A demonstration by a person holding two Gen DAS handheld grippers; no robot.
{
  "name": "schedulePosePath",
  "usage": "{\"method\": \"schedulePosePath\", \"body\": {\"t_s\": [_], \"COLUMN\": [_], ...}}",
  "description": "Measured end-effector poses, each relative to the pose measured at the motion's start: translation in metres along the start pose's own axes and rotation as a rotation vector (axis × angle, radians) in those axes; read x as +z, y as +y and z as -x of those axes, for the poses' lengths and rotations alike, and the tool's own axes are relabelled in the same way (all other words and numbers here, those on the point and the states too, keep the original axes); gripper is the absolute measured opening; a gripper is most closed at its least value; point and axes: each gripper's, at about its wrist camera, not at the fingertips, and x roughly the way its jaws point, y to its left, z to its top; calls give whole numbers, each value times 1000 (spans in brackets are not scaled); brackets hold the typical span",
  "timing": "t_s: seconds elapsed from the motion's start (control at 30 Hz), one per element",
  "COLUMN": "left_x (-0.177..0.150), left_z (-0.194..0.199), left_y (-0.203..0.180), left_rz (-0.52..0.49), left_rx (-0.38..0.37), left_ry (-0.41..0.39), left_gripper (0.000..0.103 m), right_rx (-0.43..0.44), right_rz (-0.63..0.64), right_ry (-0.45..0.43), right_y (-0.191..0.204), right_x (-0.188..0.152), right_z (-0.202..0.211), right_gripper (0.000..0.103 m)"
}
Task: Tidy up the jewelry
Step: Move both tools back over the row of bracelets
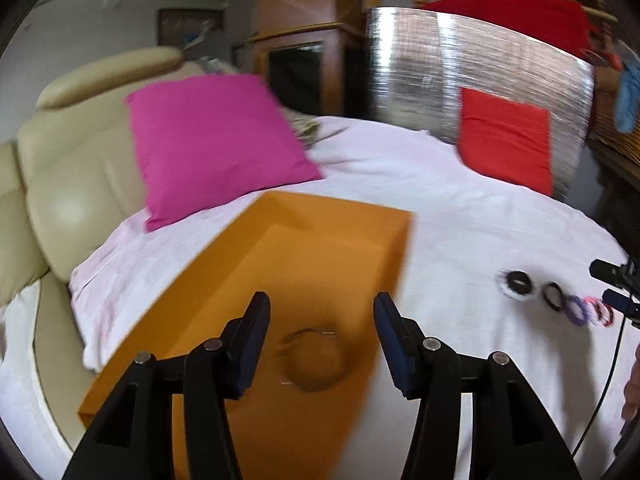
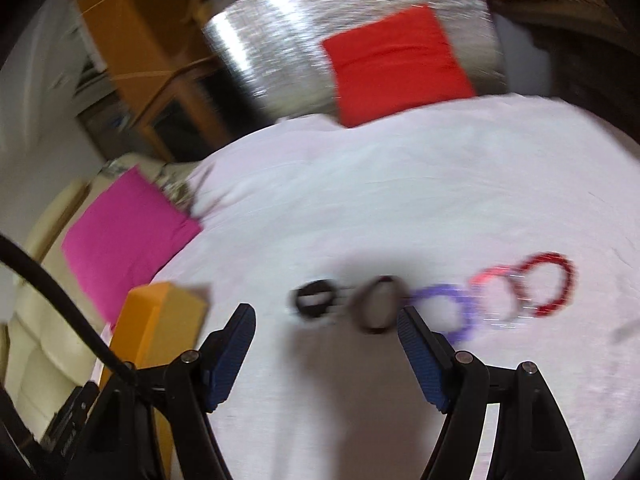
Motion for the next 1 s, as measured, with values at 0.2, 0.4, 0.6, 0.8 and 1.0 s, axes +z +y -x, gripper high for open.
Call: {"method": "schedulePosePath", "body": {"t_s": [0.2,0.4,0.6,0.8,1.0], "left_x": [-1,5,12,16,14], "left_z": [-6,-40,-75,-99,-122], "left_y": [-60,-108,-157,-181,-195], "left_rz": [-63,-24,-34,-67,-120], "left_rx": [-140,-257,-381,-412,-441], "left_ry": [23,148,223,266,324], "left_gripper": [55,51,35,31,9], "right_rx": [-71,-112,-157,-196,-231], "right_rz": [-139,-202,-230,-274,-282], "right_ry": [31,28,23,27,44], "right_y": [-60,-96,-124,-152,-166], "right_x": [9,16,23,24,23], "right_z": [9,24,33,33,26], "right_gripper": [76,76,76,76,76]}}
